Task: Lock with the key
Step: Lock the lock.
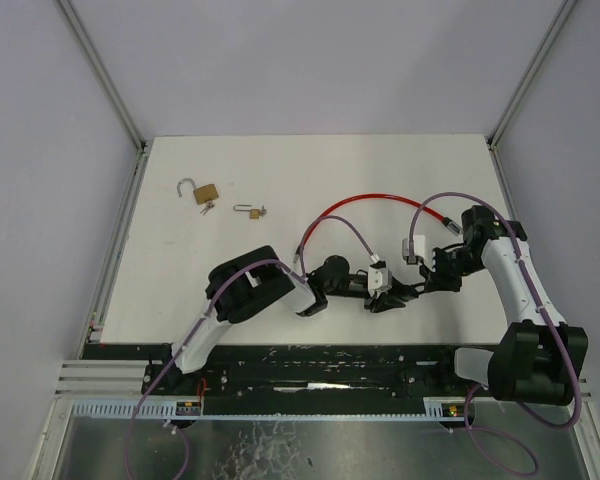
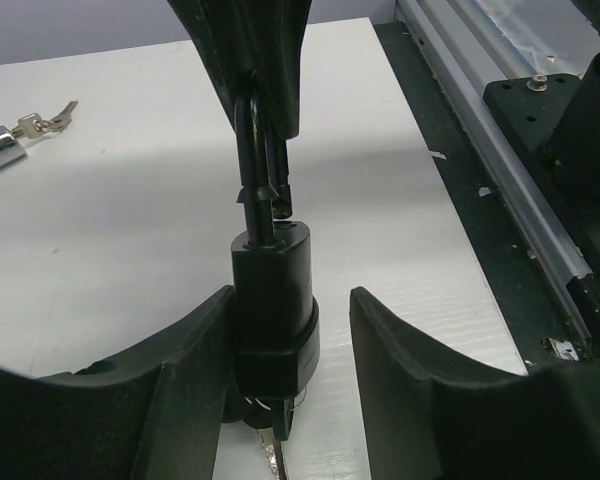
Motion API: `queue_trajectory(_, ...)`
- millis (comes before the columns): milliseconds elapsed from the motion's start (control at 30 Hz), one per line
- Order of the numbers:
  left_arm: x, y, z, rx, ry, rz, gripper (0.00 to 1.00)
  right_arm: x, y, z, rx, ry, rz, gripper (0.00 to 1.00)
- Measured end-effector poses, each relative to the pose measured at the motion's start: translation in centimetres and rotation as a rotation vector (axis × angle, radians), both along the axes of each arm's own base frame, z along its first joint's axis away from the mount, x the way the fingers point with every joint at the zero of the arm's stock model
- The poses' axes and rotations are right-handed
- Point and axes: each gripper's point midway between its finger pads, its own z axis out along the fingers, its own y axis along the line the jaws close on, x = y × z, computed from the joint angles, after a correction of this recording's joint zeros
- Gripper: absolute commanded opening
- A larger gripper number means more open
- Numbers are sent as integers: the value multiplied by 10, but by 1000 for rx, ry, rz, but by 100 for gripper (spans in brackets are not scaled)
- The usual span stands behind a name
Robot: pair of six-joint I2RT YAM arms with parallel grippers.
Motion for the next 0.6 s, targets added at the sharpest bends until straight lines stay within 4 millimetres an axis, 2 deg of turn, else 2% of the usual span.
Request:
queue_trajectory(100, -1, 0, -1, 0, 3, -15, 38, -1, 3, 0, 2, 3, 7, 0)
queue_trajectory(200, 1, -1, -1, -2, 9, -30, 25, -2, 6, 0, 6, 6, 14, 0)
queue_trajectory(233, 0, -1, -1, -3, 10, -38, 20, -2, 6, 0, 7, 8, 13, 0)
queue_trajectory(300, 2, -1, -1, -3, 14, -48, 2, -2, 6, 0, 8, 7, 14, 0)
queue_trajectory(500, 0, 1, -2, 0, 21, -80, 0, -3, 10, 0, 29, 11, 34, 0)
queue_trajectory(600, 1, 2, -10, 6, 26, -80, 0, -2, 12, -8, 43, 26, 59, 0)
